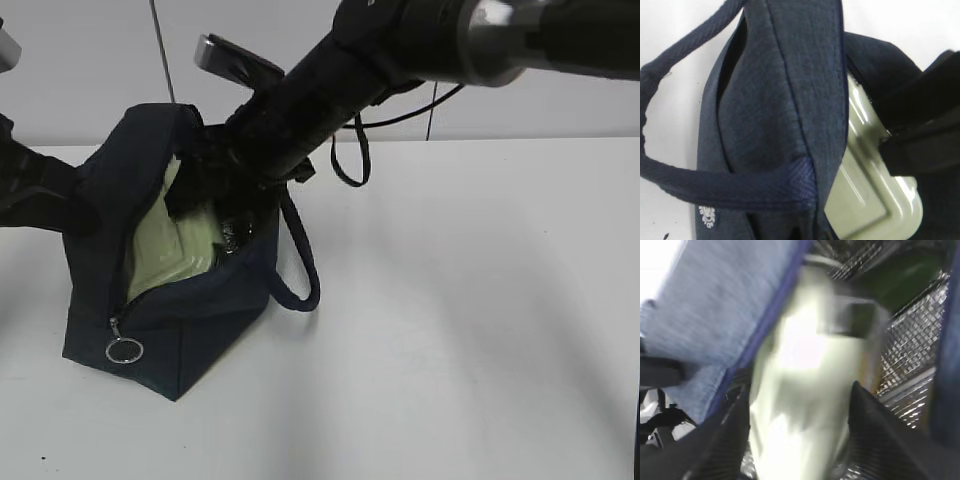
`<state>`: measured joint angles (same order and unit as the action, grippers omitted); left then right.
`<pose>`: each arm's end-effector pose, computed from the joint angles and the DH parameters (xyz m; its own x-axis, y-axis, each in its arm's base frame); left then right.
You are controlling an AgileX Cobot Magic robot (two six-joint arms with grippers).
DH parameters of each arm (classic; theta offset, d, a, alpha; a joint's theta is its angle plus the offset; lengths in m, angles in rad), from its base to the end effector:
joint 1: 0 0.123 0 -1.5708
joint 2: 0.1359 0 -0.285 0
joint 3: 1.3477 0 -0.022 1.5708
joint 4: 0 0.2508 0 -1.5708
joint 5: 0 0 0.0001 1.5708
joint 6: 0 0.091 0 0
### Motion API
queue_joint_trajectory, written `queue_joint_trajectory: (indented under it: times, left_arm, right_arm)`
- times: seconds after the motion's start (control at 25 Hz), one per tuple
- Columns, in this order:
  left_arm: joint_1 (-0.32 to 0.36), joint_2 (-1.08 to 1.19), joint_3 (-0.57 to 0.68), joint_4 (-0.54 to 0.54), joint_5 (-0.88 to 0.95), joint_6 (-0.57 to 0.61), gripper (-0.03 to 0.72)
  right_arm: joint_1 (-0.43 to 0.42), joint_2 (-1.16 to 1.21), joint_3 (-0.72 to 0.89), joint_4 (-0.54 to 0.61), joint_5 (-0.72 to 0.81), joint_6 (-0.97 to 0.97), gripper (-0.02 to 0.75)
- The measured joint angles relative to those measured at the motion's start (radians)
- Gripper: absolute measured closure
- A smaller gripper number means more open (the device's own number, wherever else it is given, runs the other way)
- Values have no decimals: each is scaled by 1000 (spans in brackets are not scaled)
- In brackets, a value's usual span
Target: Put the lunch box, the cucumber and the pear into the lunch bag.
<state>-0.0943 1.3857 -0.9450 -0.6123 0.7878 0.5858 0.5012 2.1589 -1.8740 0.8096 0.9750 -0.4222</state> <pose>0.2661 -0.0624 0.2697 -0.8161 0.1923 -0.5449 0.3963 0.8726 -0.2856 0.3937 0.2779 0.2478 -0.8035 -0.3399 -0.4888 -0.5875 0.5854 0.5587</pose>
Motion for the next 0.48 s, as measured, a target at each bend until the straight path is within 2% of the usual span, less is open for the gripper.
queue_joint_trajectory:
  times: [0.24,0.48]
  left_arm:
    - [0,0,0,1,2,0,706]
    - [0,0,0,2,1,0,706]
  right_arm:
    - [-17,0,-162,-91,126,38,235]
    - [-17,0,-313,-381,244,215,234]
